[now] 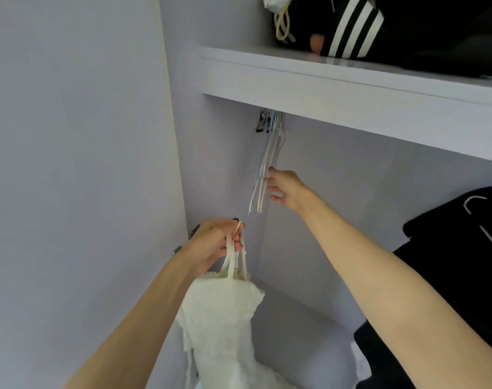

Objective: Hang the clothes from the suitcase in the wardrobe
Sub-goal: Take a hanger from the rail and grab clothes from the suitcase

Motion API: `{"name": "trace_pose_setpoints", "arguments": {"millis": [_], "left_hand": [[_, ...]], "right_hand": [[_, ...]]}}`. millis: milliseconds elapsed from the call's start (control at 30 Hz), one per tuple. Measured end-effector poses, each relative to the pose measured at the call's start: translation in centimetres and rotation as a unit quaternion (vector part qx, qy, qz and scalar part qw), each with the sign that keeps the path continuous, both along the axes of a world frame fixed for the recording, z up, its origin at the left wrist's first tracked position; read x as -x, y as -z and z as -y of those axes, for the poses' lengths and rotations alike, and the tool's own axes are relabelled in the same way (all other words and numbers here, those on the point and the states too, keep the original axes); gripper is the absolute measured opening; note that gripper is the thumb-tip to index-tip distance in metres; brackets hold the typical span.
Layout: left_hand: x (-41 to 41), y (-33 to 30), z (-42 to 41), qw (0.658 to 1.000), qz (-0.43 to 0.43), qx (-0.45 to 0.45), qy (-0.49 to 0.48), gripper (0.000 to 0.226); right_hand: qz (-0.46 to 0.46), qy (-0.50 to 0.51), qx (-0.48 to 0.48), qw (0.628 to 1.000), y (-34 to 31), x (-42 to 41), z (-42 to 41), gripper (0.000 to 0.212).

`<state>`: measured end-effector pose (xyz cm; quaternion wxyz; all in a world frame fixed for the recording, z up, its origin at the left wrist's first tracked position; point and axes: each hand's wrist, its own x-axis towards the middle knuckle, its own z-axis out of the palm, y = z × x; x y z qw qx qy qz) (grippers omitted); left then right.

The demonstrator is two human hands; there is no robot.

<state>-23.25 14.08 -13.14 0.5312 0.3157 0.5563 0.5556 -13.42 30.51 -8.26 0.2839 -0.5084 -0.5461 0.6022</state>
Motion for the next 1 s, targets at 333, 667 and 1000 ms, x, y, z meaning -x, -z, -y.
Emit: {"name": "trace_pose_setpoints", "arguments": {"millis": [333, 667, 1000], "left_hand": [[1.0, 1.0, -1.1, 0.999, -0.027, 0.024, -0.003, 0.023], [0.7, 0.4, -1.0, 0.999, -0.039, 0.021, 0.014, 0.022], [-0.6, 0.4, -0.1, 0.998, -0.040, 0.002, 0.045, 0.023]], "right_hand": [[-0.064, 0.104, -0.009, 0.992, -0.2, 0.3, -1.7, 0.024], [0.000, 0.163, -0.133, 0.978, -0.8, -1.0, -1.6, 0.020], [0.052, 0.194, -0.180, 0.963, -1.3, -3.7, -1.0, 0.017]]}}
